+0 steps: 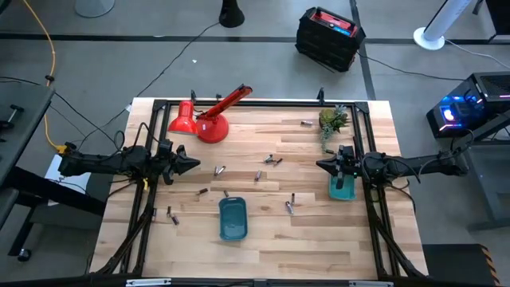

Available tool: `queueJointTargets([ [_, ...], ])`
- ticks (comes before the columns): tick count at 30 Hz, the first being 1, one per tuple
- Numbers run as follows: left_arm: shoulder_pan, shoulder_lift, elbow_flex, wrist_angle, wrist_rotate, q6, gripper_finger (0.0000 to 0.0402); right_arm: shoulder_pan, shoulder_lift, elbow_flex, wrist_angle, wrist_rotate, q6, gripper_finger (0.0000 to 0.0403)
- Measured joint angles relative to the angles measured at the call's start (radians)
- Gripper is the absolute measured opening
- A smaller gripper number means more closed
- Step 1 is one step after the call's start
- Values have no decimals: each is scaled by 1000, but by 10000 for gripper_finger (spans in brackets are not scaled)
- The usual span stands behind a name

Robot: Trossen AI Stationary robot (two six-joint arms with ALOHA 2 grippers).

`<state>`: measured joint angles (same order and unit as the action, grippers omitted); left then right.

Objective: Sort batteries

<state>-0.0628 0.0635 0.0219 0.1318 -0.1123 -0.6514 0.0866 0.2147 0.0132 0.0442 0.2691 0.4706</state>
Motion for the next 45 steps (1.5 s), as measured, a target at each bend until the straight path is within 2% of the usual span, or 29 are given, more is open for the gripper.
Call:
queueJointTargets([
  [19, 0, 0, 0, 0, 0, 0, 0, 0, 0, 0, 0, 0, 0, 0],
  [24, 1, 0, 0, 13, -74, -24, 0, 0, 0, 0, 0, 0, 0, 0],
  [28, 2, 19, 0, 146, -145, -104, 0, 0, 0, 0, 0, 0, 0, 0],
  [33, 13, 193, 14, 425, -264, -62, 0, 0, 0, 0, 0, 0, 0, 0],
  [36, 36, 360, 101, 440, -284, -14, 0, 0, 0, 0, 0, 0, 0, 0],
  [41, 51, 668, 342, 434, -211, 108, 0, 0, 0, 0, 0, 0, 0, 0],
  [45, 50, 838, 576, 300, -82, 221, 0, -3, 0, 0, 2, 11, 0, 0],
])
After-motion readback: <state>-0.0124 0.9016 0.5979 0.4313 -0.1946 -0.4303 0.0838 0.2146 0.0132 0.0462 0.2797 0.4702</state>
